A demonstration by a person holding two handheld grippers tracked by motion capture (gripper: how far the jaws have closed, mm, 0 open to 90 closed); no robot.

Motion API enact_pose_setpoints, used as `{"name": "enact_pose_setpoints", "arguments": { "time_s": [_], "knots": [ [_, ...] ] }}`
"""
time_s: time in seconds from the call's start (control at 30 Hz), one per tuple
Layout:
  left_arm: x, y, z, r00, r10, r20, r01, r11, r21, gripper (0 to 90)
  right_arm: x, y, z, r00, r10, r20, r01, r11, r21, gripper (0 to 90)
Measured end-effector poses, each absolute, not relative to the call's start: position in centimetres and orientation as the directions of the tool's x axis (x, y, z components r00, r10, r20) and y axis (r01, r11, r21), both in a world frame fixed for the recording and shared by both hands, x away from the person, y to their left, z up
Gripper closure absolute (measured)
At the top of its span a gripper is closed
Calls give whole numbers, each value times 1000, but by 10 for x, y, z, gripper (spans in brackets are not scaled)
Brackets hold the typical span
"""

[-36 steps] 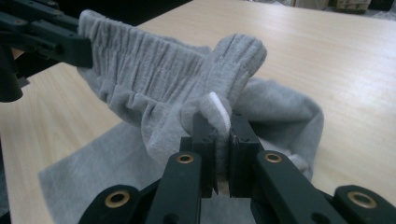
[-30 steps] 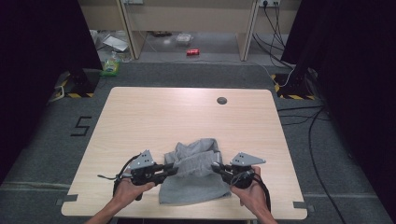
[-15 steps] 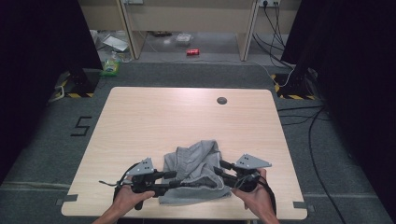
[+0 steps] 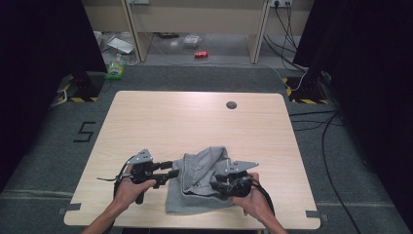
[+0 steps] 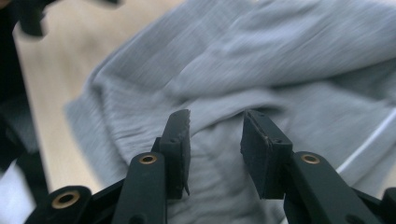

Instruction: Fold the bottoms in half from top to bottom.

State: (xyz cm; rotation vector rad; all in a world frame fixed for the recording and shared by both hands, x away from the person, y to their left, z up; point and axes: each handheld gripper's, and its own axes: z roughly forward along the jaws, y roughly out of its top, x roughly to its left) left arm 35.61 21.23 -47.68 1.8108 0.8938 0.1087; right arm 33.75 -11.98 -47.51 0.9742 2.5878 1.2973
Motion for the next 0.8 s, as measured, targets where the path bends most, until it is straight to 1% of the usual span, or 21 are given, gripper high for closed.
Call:
{"name": "enact_pose_setpoints", "arguments": {
  "time_s": [0.1,0.2,0.27,0.33,0.4,0.53,0.7,0.8],
  "knots": [
    [357,214,-484,704,629,-330,534,-162,830,468,320,-121,-481,-815,552,175,481,477,735,624],
    [357,209,-486,709,632,-312,528,-183,829,457,305,-121,-494,-828,544,136,467,533,705,626],
    [356,204,-487,719,624,-306,522,-195,830,455,300,-121,-501,-827,547,129,461,529,713,626],
    [355,201,-487,727,620,-296,516,-209,831,454,299,-120,-499,-830,546,116,454,539,709,623],
    [355,200,-488,727,620,-295,516,-210,831,450,301,-120,-496,-830,545,119,456,540,708,599],
    [358,204,-491,713,635,-297,527,-205,825,441,308,-122,-485,-817,560,140,461,486,743,548],
    [363,208,-495,698,656,-285,530,-207,822,433,332,-115,-460,-805,577,136,442,431,787,468],
    [365,210,-496,692,672,-264,526,-218,822,423,347,-104,-448,-814,567,126,425,433,795,439]
  ]
}}
